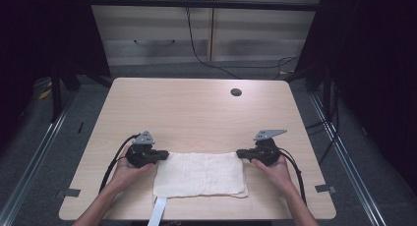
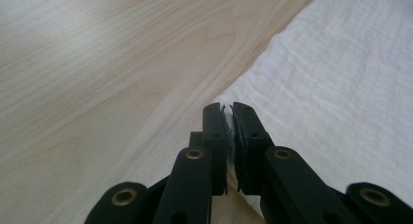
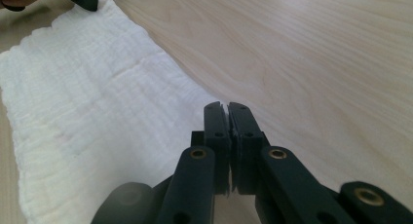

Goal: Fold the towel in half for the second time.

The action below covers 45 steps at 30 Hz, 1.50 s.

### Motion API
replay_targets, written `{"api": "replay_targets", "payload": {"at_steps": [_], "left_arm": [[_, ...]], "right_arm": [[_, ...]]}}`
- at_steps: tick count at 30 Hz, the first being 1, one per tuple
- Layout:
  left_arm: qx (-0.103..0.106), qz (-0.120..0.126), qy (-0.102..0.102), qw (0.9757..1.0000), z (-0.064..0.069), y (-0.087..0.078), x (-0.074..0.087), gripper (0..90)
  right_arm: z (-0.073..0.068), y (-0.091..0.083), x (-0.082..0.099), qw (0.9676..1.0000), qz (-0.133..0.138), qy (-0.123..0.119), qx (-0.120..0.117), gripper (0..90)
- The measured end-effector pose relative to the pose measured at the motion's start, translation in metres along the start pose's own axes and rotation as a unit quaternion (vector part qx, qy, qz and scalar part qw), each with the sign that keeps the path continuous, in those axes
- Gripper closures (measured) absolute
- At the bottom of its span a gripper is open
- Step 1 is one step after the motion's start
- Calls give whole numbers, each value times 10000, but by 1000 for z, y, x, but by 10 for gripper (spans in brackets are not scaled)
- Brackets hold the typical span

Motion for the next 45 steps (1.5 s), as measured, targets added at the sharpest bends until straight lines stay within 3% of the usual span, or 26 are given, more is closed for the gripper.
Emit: {"api": "replay_targets", "payload": {"at_steps": [11, 18, 20, 23, 28, 30, 32, 33, 36, 45], "left_arm": [[-89, 247, -105, 9996, -5, -9, -14, 851], [-115, 403, -56, 9991, -7, -15, -34, 850], [-63, 531, -220, 9983, -12, -15, -38, 850], [-179, 522, -185, 9983, -16, -14, -44, 851], [-253, 673, -180, 9972, -20, -22, -50, 851], [-265, 917, -225, 9952, -19, -29, -47, 851], [-383, 711, -220, 9965, -21, -30, -44, 851], [-348, 737, -258, 9963, -22, -28, -41, 851], [-383, 502, -289, 9976, -22, -19, -32, 851], [-400, 409, -385, 9976, -22, -10, -28, 851]], "right_arm": [[1, -4, -11, 9999, 99, -64, 1, 870], [4, -5, -28, 9998, 94, -175, 58, 870], [3, -6, -33, 9997, 139, -173, 57, 870], [1, -6, -39, 9996, 164, -225, 97, 870], [2, -15, -52, 9987, 438, -254, 59, 870], [-1, -21, -56, 9977, 594, -307, 65, 871], [-3, -24, -57, 9968, 728, -321, -18, 871], [-4, -24, -56, 9970, 700, -344, -18, 871], [-3, -17, -48, 9977, 567, -361, 66, 871], [-8, -19, -35, 9972, 648, -372, -70, 870]]}}
Point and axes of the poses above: each handheld gripper's, and its own axes: y roughly forward along the jaws, x roughly out of its underside, z roughly to its right, the point moved 2 cm from there along y, roughly forward along the jaws, and after that the axes turned 10 degrees about y, right-handed, at the moved point
